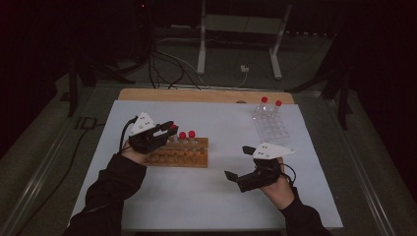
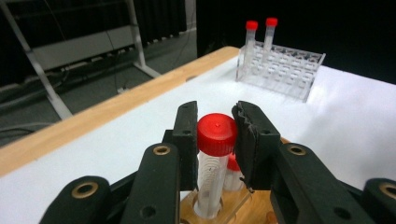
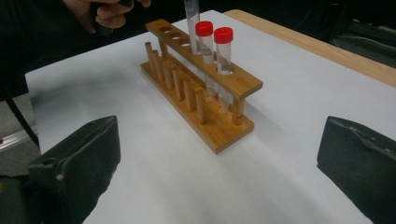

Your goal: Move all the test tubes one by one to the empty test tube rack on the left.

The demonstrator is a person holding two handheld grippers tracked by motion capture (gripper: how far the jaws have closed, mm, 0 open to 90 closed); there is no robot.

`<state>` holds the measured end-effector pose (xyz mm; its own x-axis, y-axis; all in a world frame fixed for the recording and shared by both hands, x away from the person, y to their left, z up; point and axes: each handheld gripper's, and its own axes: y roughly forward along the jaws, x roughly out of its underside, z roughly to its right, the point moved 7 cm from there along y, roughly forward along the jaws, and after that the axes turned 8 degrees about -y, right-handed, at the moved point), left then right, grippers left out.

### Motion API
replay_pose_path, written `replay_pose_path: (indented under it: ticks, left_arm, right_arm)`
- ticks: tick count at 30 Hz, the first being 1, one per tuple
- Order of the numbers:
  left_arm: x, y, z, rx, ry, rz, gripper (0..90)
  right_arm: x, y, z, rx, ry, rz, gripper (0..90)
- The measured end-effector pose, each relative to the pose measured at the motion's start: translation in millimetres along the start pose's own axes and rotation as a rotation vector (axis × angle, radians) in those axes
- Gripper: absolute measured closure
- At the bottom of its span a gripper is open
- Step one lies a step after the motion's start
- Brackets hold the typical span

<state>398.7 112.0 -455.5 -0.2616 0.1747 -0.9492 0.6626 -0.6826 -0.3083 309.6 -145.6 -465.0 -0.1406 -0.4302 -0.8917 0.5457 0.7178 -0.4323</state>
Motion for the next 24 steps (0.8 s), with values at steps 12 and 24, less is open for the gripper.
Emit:
replay_pose_path:
  ticks: [12,24]
  left_arm:
    - [20.5,5.4,-3.9,0.002,-0.03,-0.028,71.9]
    - [24.9,7.7,-3.1,0.0,-0.015,-0.083,71.8]
  right_arm:
    - [0.0,-1.2,-0.7,-0.014,0.001,0.011,0.0]
    - [0.2,-1.0,-0.8,-0.014,-0.004,0.007,0.0]
